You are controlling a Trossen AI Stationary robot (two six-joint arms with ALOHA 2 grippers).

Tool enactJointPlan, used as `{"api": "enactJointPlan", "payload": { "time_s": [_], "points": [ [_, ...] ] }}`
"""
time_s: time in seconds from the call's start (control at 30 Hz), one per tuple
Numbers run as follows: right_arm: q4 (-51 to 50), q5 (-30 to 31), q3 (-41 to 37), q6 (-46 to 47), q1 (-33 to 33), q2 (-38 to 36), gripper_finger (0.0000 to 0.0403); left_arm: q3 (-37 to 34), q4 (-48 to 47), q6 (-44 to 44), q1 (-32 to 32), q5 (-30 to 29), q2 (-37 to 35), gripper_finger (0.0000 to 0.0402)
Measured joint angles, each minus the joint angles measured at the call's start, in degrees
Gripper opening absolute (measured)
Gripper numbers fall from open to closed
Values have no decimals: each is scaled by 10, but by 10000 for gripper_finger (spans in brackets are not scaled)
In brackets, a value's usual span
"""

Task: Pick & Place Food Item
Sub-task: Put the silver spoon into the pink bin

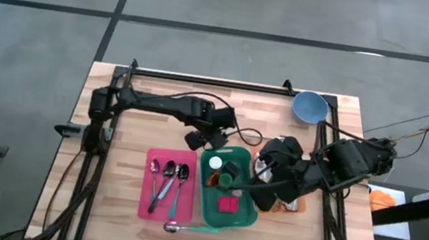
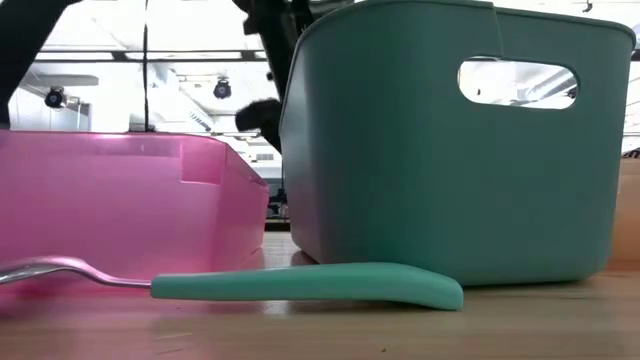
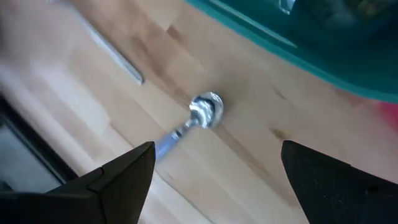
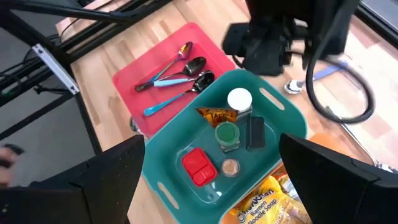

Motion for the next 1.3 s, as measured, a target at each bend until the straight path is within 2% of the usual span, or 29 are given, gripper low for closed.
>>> {"api": "enactJointPlan", "payload": {
  "time_s": [0.1, 0.2, 0.63, 0.87, 1.3],
  "points": [
    [0, 0, 0, -6, 9, -5, 368, 0, 14, 87, 1, 0, 20, 347],
    [0, 0, 0, -8, 18, -8, 368, 0, 20, 124, 2, -2, 38, 347],
    [0, -1, -7, -5, 38, -9, 368, 0, 85, 162, 25, -5, 85, 347],
    [0, -2, -24, 5, 41, -9, 368, 0, 85, 169, 51, 53, 85, 347],
    [0, -8, -37, 8, 42, -10, 368, -59, 130, 220, 77, 61, 86, 347]
  ]
}}
